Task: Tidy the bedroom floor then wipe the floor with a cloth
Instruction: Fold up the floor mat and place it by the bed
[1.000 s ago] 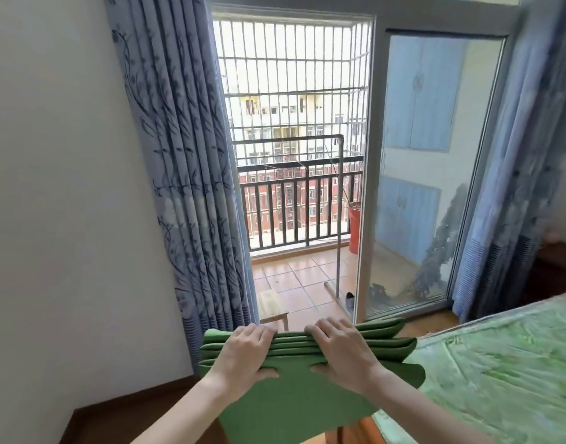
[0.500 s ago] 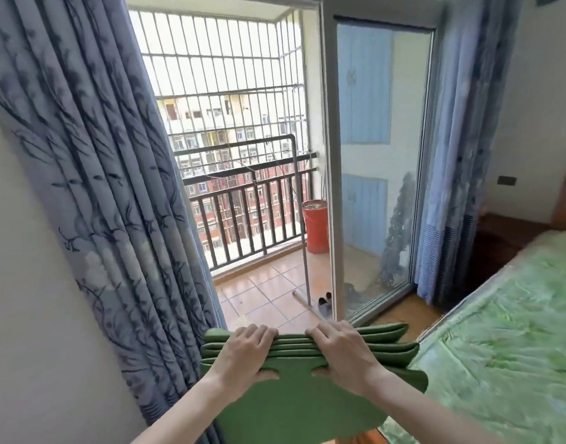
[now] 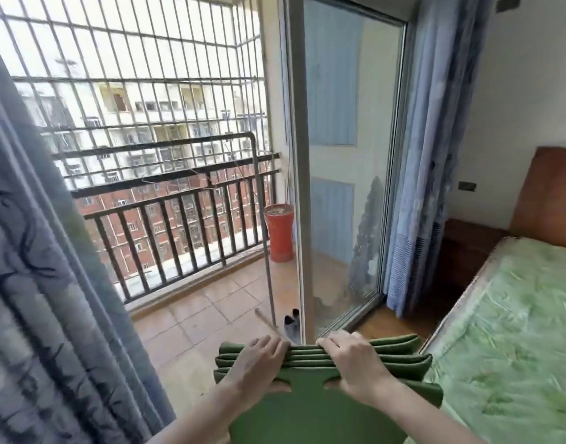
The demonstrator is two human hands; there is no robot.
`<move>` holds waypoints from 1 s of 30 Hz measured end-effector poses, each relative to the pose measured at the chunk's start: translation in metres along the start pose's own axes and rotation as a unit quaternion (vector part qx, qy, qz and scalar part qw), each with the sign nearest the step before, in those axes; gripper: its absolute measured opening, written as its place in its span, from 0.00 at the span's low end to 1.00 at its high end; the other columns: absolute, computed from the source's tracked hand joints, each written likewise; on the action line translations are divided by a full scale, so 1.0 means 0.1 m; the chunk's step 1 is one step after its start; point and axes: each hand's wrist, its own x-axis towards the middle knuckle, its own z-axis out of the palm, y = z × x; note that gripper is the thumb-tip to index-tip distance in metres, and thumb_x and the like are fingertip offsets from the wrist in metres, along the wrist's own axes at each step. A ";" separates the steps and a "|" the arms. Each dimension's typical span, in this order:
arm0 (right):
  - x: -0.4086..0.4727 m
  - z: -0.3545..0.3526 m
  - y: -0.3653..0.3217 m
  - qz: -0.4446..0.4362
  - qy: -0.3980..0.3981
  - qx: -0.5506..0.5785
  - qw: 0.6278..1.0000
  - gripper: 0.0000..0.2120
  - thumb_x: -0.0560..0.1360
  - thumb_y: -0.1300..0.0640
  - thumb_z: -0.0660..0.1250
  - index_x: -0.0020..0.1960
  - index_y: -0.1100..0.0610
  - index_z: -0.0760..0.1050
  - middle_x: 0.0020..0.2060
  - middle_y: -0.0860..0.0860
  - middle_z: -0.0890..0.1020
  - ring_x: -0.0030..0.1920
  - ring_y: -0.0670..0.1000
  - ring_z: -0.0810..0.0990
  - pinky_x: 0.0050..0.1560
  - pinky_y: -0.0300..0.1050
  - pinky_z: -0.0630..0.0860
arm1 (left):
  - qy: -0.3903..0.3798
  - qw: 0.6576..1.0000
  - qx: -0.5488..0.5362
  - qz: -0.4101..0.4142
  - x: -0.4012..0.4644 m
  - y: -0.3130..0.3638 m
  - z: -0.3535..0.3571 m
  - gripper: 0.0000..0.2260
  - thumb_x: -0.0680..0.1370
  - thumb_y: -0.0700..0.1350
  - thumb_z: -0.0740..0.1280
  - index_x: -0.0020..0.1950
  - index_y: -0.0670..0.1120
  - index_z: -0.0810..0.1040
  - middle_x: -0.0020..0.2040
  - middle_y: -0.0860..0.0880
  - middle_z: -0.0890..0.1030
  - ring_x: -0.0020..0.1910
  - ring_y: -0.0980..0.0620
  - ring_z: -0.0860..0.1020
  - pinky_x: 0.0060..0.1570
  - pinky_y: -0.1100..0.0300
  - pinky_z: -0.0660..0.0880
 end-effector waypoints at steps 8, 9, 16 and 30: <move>0.80 0.19 0.84 0.040 0.035 -0.005 0.999 0.37 0.46 0.41 0.81 0.51 0.51 0.76 0.40 0.46 0.79 0.40 0.48 0.79 0.41 0.41 0.76 | 0.045 0.998 -0.002 0.032 1.24 -0.52 0.34 0.36 0.54 0.67 0.76 0.53 0.46 0.79 0.44 0.52 0.81 0.42 0.54 0.81 0.44 0.61 0.79; 0.86 0.22 0.91 0.041 0.042 -0.004 0.998 0.38 0.43 0.40 0.81 0.50 0.51 0.77 0.39 0.45 0.78 0.38 0.47 0.78 0.39 0.40 0.75 | 0.048 0.998 0.001 0.036 1.37 -0.55 0.36 0.36 0.54 0.67 0.76 0.52 0.46 0.79 0.43 0.52 0.81 0.41 0.54 0.80 0.43 0.62 0.79; 1.27 0.54 1.46 0.100 0.052 -0.008 0.994 0.36 0.45 0.41 0.80 0.50 0.52 0.76 0.39 0.45 0.77 0.39 0.47 0.77 0.42 0.39 0.69 | 0.050 0.996 -0.010 0.074 2.29 -0.74 0.65 0.35 0.48 0.66 0.77 0.48 0.48 0.80 0.40 0.54 0.80 0.38 0.54 0.79 0.39 0.64 0.77; 2.60 1.25 2.36 0.327 0.039 0.009 0.944 0.38 0.44 0.40 0.82 0.51 0.51 0.77 0.41 0.45 0.79 0.40 0.47 0.79 0.40 0.42 0.77 | 0.058 0.953 -0.073 0.288 4.56 -1.83 1.56 0.30 0.58 0.67 0.68 0.52 0.50 0.77 0.43 0.55 0.79 0.42 0.54 0.78 0.41 0.63 0.77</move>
